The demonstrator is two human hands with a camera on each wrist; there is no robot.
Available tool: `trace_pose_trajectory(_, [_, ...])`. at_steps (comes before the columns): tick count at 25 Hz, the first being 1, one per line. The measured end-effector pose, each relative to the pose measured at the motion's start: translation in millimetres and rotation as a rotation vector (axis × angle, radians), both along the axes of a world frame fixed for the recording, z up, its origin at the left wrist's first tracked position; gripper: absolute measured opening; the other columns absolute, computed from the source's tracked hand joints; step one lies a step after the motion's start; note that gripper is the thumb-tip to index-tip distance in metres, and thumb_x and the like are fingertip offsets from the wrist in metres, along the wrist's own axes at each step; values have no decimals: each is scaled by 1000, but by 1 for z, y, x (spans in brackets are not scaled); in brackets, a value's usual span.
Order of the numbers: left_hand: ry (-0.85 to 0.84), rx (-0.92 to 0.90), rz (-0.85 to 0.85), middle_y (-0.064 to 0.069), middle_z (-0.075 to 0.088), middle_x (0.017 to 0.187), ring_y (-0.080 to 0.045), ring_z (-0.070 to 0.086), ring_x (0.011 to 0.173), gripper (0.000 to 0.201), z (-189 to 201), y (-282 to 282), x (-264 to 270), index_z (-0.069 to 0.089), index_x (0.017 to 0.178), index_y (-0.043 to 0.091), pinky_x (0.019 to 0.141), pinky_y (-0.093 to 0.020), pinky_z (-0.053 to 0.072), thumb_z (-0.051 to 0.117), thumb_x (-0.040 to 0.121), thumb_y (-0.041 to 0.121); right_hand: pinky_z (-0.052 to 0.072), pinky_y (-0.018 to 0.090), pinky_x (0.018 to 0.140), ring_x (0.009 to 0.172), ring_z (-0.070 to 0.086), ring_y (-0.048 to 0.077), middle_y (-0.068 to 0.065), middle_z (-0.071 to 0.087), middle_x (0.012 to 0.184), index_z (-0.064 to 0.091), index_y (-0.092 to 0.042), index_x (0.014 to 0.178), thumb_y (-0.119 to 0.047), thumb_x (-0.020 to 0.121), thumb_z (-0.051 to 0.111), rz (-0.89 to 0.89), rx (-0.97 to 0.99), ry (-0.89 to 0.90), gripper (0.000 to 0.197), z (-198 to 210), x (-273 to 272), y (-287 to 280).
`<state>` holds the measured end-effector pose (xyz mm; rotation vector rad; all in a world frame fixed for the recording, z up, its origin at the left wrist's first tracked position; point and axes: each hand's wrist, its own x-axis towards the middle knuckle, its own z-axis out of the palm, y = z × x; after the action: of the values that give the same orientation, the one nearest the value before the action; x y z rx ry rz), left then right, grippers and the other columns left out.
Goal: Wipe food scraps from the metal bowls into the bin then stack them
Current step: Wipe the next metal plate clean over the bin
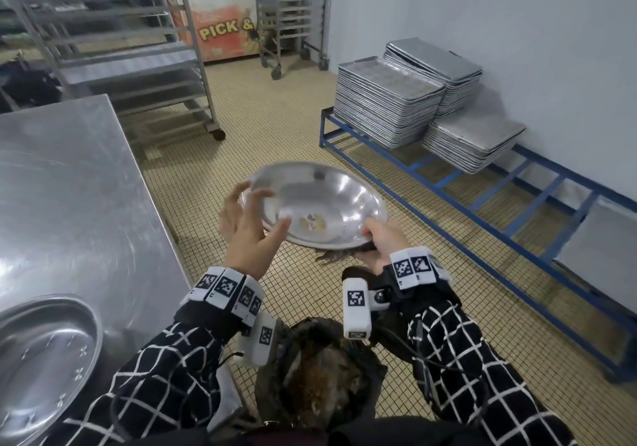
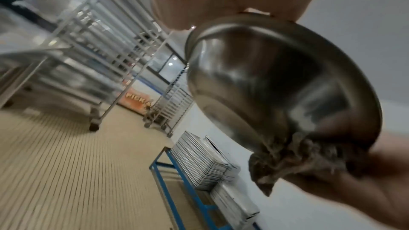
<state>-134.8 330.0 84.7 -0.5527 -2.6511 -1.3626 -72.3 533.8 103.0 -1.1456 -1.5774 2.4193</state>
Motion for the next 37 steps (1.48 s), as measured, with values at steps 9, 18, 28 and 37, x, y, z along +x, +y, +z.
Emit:
trace_pose_trajectory(9, [-924, 535, 51, -14, 67, 87, -24, 70, 69, 27, 3, -1, -12, 51, 115, 1, 64, -39, 59, 53, 95, 19, 47, 19, 47, 63, 66, 11, 8, 65, 93, 49, -13, 108, -32, 97, 48, 203, 444, -70, 22, -23, 23, -3])
trace_pose_trajectory(18, [-514, 243, 30, -7, 67, 92, -20, 67, 78, 19, 19, -10, -19, 55, 111, 19, 56, -27, 55, 44, 100, 30, 46, 6, 81, 96, 53, -9, -3, 47, 125, 56, -12, 124, -19, 97, 46, 156, 1010, 234, 29, -42, 13, -8])
trace_pose_trajectory(28, [-431, 175, -175, -4, 71, 92, -23, 68, 88, 22, 26, 3, -8, 60, 93, 26, 83, -39, 55, 45, 97, 42, 40, 18, 99, 107, 56, 17, 8, 60, 116, 69, -4, 110, -2, 85, 61, 305, 1300, 513, 26, -22, -44, -32])
trace_pose_trajectory(37, [-346, 210, -116, 8, 66, 94, -8, 62, 91, 27, 31, 1, -13, 58, 111, 21, 72, -18, 44, 44, 98, 40, 40, 24, 101, 106, 47, 7, 4, 54, 121, 67, -16, 116, -10, 88, 60, 387, 1340, 380, 29, -33, -13, 10])
